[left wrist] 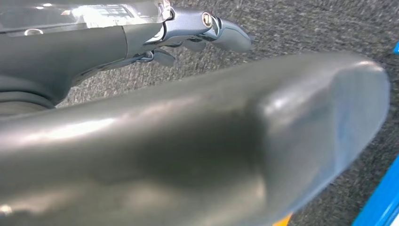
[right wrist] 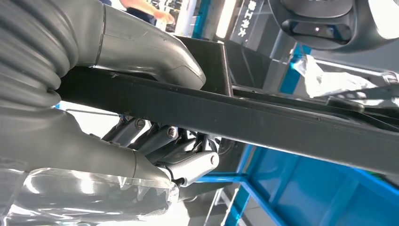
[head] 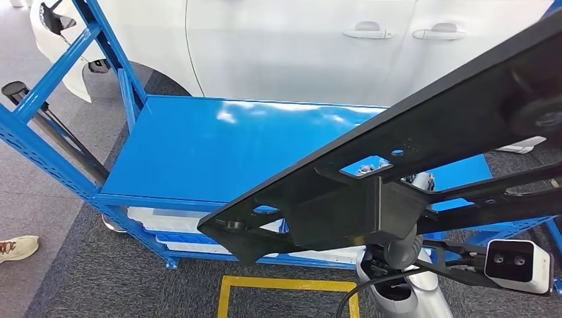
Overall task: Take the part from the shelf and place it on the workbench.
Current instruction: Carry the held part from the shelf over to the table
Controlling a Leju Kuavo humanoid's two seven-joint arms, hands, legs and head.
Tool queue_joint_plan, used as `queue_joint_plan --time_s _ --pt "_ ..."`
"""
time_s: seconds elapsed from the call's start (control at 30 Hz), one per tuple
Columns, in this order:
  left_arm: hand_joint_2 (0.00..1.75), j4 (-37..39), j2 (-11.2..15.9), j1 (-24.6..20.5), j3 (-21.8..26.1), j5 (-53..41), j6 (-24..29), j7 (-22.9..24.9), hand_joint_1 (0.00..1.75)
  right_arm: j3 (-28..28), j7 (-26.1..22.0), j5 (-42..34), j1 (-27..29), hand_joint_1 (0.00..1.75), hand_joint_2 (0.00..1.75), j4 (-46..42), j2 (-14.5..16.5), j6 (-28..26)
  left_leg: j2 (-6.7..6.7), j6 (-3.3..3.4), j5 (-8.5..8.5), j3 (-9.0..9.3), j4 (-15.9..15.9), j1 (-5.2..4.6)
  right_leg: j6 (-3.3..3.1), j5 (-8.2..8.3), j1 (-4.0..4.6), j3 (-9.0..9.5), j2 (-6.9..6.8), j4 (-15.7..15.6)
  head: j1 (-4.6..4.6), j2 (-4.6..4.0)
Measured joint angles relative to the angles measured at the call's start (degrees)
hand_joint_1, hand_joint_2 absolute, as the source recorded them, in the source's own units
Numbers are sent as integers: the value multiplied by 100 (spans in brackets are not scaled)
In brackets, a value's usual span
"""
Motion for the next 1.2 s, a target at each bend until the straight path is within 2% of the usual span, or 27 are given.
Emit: queue_joint_plan --time_s 0.1,0.13,0.17,0.2,0.27,0.3,0.33,0.37,0.4,0.47,0.5,0.53,0.6,0.63,0.67,0.7,0.77,0.8,0.83,0.87,0.9,0.93,1.0,1.03,1.13,1.17,1.2 --pt "0 1 -5 5 -14 4 17 9 0 0 -16 -9 -19 175 175 32 -11 9 -6 -107 82 -37 -3 1 -126 56 34 10 3 -123 -4 0" --pt "0 1 -8 10 -19 5 25 13 0 0 -20 -8 -28 175 175 45 -12 10 -9 -136 37 -65 31 10 -175 97 30 -19 -7 -141 -9 1" --pt "0 2 -10 16 -24 6 33 16 0 0 -23 -7 -37 175 175 55 -12 10 -11 -161 -94 -115 144 17 -225 148 21 -56 -17 -159 -15 1" --pt "0 2 -12 21 -28 7 39 19 0 0 -27 -7 -45 175 175 66 -12 10 -12 -181 -312 -196 370 25 -265 201 12 -102 -29 -175 -21 0" --pt "0 2 -15 23 -33 7 43 21 0 0 -32 -4 -54 175 175 87 -12 13 -12 -216 -839 -415 1115 28 -299 290 29 -219 -39 -167 -35 0" --pt "0 2 -15 23 -35 7 44 21 0 0 -32 -3 -55 175 175 102 -12 15 -12 -228 -1000 -494 1461 29 -305 332 40 -283 -42 -158 -36 0" --pt "0 2 -16 24 -37 7 44 21 0 0 -29 -2 -62 175 175 117 -13 20 -12 -230 -1042 -495 1651 29 -306 372 51 -349 -44 -145 -36 0" --pt "0 2 -16 25 -38 7 45 21 0 0 -25 -1 -75 175 175 132 -14 31 -12 -221 -970 -388 1617 27 -303 407 60 -409 -44 -129 -36 0" --pt "0 2 -17 24 -39 7 45 21 0 0 -20 -3 -97 175 175 145 -15 43 -12 -199 -818 -157 1330 24 -296 437 67 -459 -43 -113 -37 0" --pt "0 3 -13 13 -41 7 48 20 0 0 -10 -10 -163 175 175 164 -16 68 -14 -127 -604 421 452 -1 -264 492 81 -527 -41 -89 -35 1" --pt "0 4 -11 8 -43 7 49 20 0 1 -6 -16 -200 175 175 175 -16 74 -17 -97 -565 620 118 -20 -236 525 82 -549 -44 -84 -34 1" --pt "0 5 -9 6 -45 7 49 20 0 1 -2 -22 -234 175 175 189 -16 75 -20 -73 -567 712 -62 -41 -204 560 78 -565 -47 -86 -34 1" --pt "0 8 -7 13 -52 7 49 21 0 2 10 -33 -284 175 175 214 -16 70 -24 -36 -515 690 -133 -58 -134 635 70 -584 -49 -105 -33 1" --pt "0 8 -9 15 -56 7 49 25 0 3 23 -36 -302 175 175 221 -16 61 -14 -6 -462 670 -161 -48 -102 614 67 -605 -42 -92 -33 0" --pt "0 9 -10 13 -62 7 49 28 0 4 39 -37 -320 175 175 224 -16 48 -3 35 -404 639 -188 -34 -73 510 67 -649 -33 -3 -28 0" --pt "0 9 -13 9 -66 7 48 32 0 7 55 -37 -339 175 175 225 -16 32 10 70 -341 593 -212 -17 -46 315 63 -732 -23 205 -25 0" --pt "0 9 -16 4 -74 7 45 36 0 13 79 -37 -357 175 175 225 -17 -5 22 110 -240 474 -200 -12 -4 -211 41 -988 -13 953 -16 0" --pt "0 9 -16 6 -77 7 44 36 0 15 90 -37 -357 175 175 225 -17 -18 24 108 -195 399 -185 -12 17 -392 29 -1096 -13 1332 -16 0" --pt "0 9 -17 8 -81 7 43 36 0 15 104 -37 -356 175 175 225 -18 -27 26 104 -154 324 -165 -11 36 -456 17 -1126 -13 1563 -15 -1" --pt "0 9 -20 11 -84 7 43 36 0 15 116 -38 -356 175 175 225 -19 -35 27 94 -118 251 -139 -9 49 -405 4 -1050 -14 1577 -15 0" --pt "0 9 -24 13 -86 7 43 36 0 15 125 -39 -357 175 175 222 -19 -44 28 81 -88 179 -105 -5 56 -267 -10 -852 -15 1350 -15 0" --pt "0 9 -28 13 -89 7 42 36 0 16 130 -40 -358 175 175 217 -19 -57 26 65 -64 115 -66 -2 54 -117 -21 -570 -15 956 -15 0" --pt "0 9 -37 13 -92 7 36 27 0 18 131 -41 -358 175 175 194 -19 -88 20 11 -15 8 4 -7 14 9 -7 -80 -10 183 -19 1" --pt "0 9 -39 14 -93 7 28 17 0 19 127 -44 -357 175 175 180 -24 -98 18 -23 16 -22 20 -10 -16 8 9 25 -6 -17 -15 1" --pt "0 9 -43 25 -95 8 -5 -31 0 21 115 -55 -350 175 175 156 -48 -98 13 -128 102 -73 17 -4 -135 85 22 -26 -13 -112 -7 1" --pt "0 9 -46 29 -95 9 -14 -46 0 21 113 -58 -349 175 175 153 -52 -94 11 -157 18 -113 78 1 -184 142 11 -67 -23 -132 -13 1" --pt "0 9 -49 32 -95 10 -19 -57 0 22 109 -62 -350 175 175 151 -56 -91 8 -182 -168 -179 245 6 -228 206 -1 -118 -33 -156 -17 1"
